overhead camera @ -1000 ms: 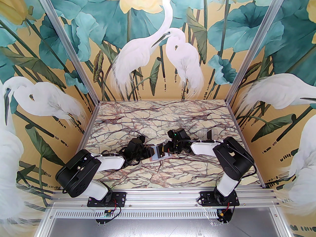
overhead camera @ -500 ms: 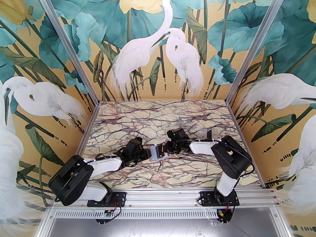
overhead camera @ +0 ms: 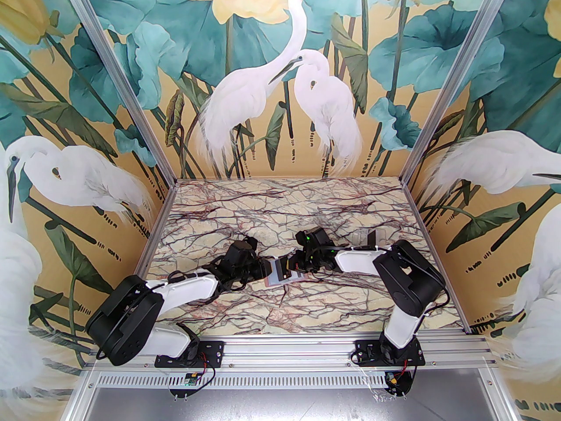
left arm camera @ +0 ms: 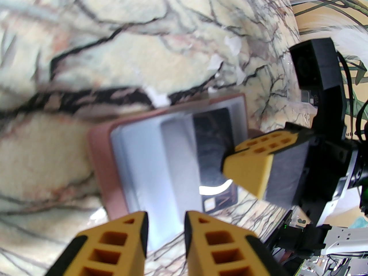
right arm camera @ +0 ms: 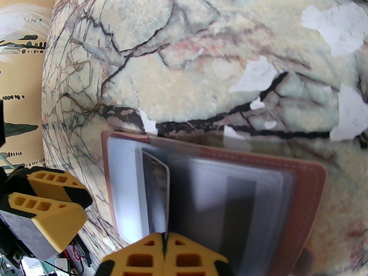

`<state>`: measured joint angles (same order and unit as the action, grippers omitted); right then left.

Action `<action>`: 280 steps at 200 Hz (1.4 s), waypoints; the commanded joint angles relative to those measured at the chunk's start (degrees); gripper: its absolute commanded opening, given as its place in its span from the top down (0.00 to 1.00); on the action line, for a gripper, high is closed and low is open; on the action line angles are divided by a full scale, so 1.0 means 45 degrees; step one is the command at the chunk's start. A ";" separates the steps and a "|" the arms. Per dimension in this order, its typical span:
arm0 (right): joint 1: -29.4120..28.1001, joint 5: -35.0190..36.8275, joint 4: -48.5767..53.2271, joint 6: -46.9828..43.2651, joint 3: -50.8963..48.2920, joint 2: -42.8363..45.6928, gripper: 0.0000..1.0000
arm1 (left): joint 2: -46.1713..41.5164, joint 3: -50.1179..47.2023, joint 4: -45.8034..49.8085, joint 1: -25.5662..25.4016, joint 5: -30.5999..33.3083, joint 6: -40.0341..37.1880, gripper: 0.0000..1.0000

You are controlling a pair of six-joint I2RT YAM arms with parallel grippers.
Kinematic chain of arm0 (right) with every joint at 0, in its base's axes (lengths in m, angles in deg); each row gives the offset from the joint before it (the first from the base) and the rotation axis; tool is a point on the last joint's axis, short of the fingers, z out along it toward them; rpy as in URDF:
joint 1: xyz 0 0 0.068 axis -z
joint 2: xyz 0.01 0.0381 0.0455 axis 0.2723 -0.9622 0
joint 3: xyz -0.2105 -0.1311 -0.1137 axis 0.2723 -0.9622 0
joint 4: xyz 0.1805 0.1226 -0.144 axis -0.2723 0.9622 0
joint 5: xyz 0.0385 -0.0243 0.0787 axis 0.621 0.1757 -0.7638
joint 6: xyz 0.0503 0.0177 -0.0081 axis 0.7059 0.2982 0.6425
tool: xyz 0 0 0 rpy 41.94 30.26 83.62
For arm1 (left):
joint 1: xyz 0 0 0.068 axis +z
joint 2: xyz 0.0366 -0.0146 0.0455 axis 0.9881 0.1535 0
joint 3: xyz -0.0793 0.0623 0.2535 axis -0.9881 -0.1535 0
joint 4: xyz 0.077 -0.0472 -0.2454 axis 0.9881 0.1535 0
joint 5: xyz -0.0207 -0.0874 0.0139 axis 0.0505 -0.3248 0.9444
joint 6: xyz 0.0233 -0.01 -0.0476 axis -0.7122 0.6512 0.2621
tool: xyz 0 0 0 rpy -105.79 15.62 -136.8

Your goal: Put the credit cards into the card holder

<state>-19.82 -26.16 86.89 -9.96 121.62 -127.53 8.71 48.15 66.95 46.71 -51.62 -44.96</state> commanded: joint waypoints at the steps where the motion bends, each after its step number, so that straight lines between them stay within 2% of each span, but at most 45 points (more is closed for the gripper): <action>1: -0.0103 0.0567 0.0847 -0.0176 0.0049 -0.0454 1.00 | 0.0833 0.0312 -0.0055 -0.0054 -0.0288 -0.0258 0.72; 109: -0.0206 0.0605 0.1078 -0.0274 0.0171 -0.0467 1.00 | 0.1370 -0.0413 -0.0427 -0.0054 0.0092 0.0207 0.85; 187: -0.0367 0.0887 0.1401 -0.0357 0.0296 -0.0395 1.00 | 0.1363 -0.0538 -0.0485 -0.0051 0.0178 0.0250 0.85; 253: -0.0367 0.0932 0.1680 -0.0531 0.0431 -0.0211 0.70 | 0.1335 -0.0617 -0.0486 -0.0049 0.0249 0.0271 0.85; 280: -0.0367 0.0912 0.1727 -0.0566 0.0527 -0.0046 0.63 | 0.1336 -0.0668 -0.0483 -0.0053 0.0308 0.0270 0.85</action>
<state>-21.15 -23.86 91.26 -11.55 123.50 -127.57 13.32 46.88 63.17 46.71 -51.18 -44.30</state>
